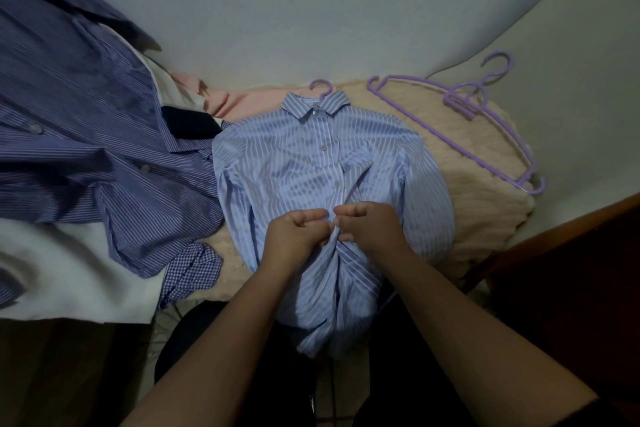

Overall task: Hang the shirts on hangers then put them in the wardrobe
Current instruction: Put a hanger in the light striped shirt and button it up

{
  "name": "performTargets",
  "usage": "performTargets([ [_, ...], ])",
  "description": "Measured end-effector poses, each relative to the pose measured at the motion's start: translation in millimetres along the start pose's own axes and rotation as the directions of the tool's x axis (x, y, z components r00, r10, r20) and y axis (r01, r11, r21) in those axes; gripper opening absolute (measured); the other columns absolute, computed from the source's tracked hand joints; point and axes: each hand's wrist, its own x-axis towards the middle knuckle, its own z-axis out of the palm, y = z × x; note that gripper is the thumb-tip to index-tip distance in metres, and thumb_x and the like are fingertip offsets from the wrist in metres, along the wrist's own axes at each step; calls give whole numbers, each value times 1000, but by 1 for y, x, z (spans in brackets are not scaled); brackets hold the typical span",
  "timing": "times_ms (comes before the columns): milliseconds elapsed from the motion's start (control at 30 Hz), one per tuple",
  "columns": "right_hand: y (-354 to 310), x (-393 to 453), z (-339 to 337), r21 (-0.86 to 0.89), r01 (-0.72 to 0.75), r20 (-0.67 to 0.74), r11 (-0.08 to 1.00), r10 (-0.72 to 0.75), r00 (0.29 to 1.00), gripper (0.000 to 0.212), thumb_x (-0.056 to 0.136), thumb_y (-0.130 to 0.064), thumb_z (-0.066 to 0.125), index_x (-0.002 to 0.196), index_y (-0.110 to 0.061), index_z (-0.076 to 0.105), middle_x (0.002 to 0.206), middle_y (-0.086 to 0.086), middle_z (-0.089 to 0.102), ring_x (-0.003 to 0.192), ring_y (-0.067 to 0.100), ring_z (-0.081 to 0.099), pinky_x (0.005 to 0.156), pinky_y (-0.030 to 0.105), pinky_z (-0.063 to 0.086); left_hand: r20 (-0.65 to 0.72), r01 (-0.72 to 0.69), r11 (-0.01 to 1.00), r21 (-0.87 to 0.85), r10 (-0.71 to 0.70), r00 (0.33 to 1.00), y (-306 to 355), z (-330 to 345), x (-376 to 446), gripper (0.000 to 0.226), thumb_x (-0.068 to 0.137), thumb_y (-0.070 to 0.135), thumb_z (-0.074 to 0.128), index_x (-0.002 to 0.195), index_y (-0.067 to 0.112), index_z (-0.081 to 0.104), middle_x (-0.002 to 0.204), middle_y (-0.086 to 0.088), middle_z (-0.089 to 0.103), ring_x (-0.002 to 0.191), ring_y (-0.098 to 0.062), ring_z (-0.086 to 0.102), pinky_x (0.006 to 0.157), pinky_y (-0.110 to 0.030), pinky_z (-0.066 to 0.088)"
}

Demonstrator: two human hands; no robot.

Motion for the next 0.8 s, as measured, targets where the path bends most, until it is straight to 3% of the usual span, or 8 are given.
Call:
performTargets([
  [100,-3,0,2,-65,17,-24,998,-18,1000,17,84,4,62,100,1,68,74,4,65,73,20,65,77,34,56,-29,-48,996,70,50,998,-2,0,1,21,78,4,74,89,22,70,70,-2,69,68,-15,63,71,-30,53],
  [300,-7,-6,3,-257,158,-57,954,-178,982,16,80,3,63,76,-12,63,61,-3,56,51,1,52,53,10,44,18,-50,995,90,49,999,3,0,3,26,78,2,72,90,24,68,57,7,58,63,-15,53,65,-29,46],
  [367,-7,-6,3,-275,180,-53,944,-202,978,26,78,5,63,68,-17,53,59,-1,52,47,3,49,50,11,41,24,-32,997,73,30,999,3,-1,3,26,78,-2,70,94,18,68,55,6,56,59,-13,51,63,-28,44],
  [467,-7,-1,-1,-196,146,-10,970,-151,989,34,78,7,64,69,-17,42,64,2,49,58,15,49,59,31,48,75,57,996,-67,-52,996,4,-4,4,26,82,-8,65,104,6,64,58,-5,62,53,-15,55,60,-28,49],
  [533,-8,2,-5,-30,76,90,997,-73,993,36,81,12,61,72,-15,38,65,3,45,55,12,48,49,26,48,129,120,979,-167,-99,987,6,-5,4,22,85,-9,60,100,7,63,60,-4,63,50,-11,56,54,-22,51],
  [633,-6,7,-10,124,26,212,992,-52,976,40,84,16,53,75,-16,31,63,1,34,48,6,38,41,19,38,181,148,973,-177,-116,977,11,-7,5,20,88,-9,58,97,9,64,60,-1,65,48,-8,57,53,-19,53],
  [700,-3,9,-11,119,26,200,993,-49,979,43,84,17,51,75,-18,28,62,0,31,51,7,33,42,19,37,174,125,983,-133,-101,980,10,-6,6,20,86,-10,60,99,5,64,60,-2,66,50,-9,59,56,-20,54],
  [800,-2,7,-5,-57,98,76,994,-93,993,44,81,15,53,72,-18,26,61,-1,31,56,11,31,49,23,38,92,16,1000,2,-16,996,6,-3,8,22,81,-7,67,101,4,68,60,-2,62,55,-14,57,64,-27,51],
])
